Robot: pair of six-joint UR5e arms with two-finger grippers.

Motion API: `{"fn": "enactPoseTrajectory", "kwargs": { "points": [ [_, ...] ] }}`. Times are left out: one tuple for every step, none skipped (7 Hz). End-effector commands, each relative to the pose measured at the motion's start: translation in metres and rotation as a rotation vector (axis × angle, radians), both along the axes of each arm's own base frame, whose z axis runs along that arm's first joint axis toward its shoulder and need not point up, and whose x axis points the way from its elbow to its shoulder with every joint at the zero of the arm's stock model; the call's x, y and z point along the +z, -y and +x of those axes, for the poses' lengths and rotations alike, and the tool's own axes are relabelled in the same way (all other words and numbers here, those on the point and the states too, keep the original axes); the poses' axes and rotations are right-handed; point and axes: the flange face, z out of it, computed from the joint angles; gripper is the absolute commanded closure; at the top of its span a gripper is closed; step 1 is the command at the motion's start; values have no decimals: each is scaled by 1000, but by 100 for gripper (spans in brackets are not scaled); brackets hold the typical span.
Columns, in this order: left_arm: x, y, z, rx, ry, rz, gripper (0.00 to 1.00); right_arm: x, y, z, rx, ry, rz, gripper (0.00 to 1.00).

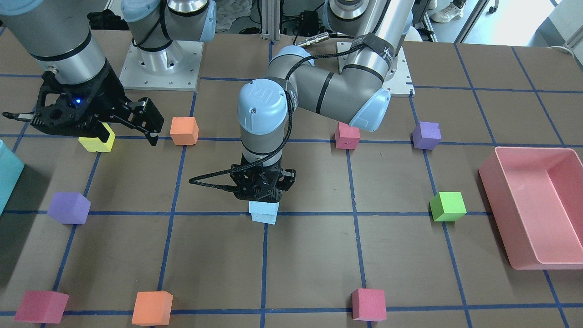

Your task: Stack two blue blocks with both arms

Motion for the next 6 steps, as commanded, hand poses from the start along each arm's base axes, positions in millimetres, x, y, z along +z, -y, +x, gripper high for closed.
{"fn": "enactPoseTrajectory", "kwargs": {
  "points": [
    [-3, -1, 1, -1, 6, 9, 88, 3, -3, 0, 12, -2, -4, 0],
    [-5, 0, 1, -1, 7, 10, 87, 3, -7, 0, 12, -4, 33, 0],
    [-12, 1, 0, 1, 10, 17, 86, 3, -12, -1, 12, -10, 67, 0],
    [-16, 0, 0, 4, 12, 28, 73, 5, -13, -1, 12, -9, 64, 0],
    [-19, -1, 1, 1, 17, 34, 59, 5, -14, -1, 11, -12, 64, 0],
    [-19, -1, 1, 1, 14, 31, 36, 4, -14, -1, 12, -10, 65, 0]
  ]
}}
